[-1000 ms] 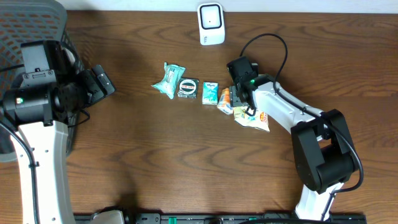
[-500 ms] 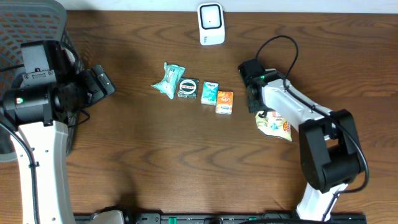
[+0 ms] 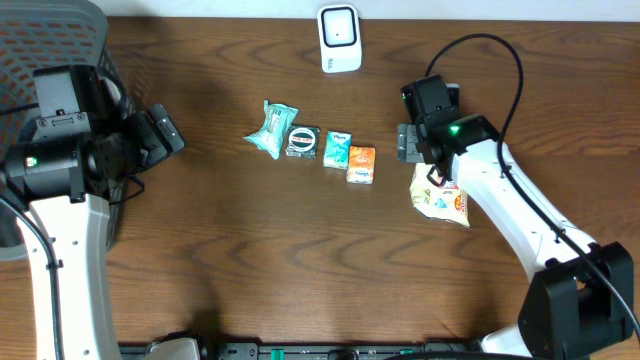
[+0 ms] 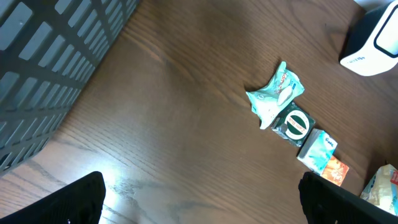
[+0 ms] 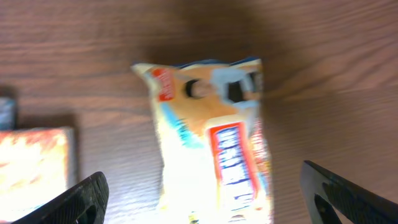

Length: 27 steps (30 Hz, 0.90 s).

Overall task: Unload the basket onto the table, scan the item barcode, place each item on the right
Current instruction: 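Lift the yellow pack and rotate it toward the scanner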

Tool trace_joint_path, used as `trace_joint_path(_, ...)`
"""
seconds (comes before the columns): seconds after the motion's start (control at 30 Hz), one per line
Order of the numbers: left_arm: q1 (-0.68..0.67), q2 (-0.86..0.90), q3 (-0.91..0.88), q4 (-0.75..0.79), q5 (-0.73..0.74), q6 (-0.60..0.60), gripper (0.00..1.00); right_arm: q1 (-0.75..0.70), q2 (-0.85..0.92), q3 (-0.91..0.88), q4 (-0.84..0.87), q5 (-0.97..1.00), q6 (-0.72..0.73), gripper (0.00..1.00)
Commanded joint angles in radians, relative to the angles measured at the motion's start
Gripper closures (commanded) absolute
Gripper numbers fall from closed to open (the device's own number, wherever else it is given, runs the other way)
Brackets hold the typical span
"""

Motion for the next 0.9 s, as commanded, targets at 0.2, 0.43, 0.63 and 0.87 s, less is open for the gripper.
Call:
trace_joint_path(0.2,0.004,0.003,0.022,-0.003,0.006,-0.002,0.02,0.012,0.058,0.008,0.032,-0.103,0.000,0.10)
trace_joint_path(0.43,0.004,0.003,0.022,-0.003,0.006,-0.001,0.02,0.012,0.166,0.008,0.029,0.053,0.000,0.02)
trace_joint_path(0.63,0.004,0.003,0.022,-0.003,0.006,-0.001,0.02,0.007,0.256,0.008,0.017,0.161,0.000,0.01)
trace_joint_path(0.87,0.004,0.003,0.022,-0.003,0.006,-0.001,0.02,0.007,0.367,0.008,-0.010,0.232,0.000,0.03)
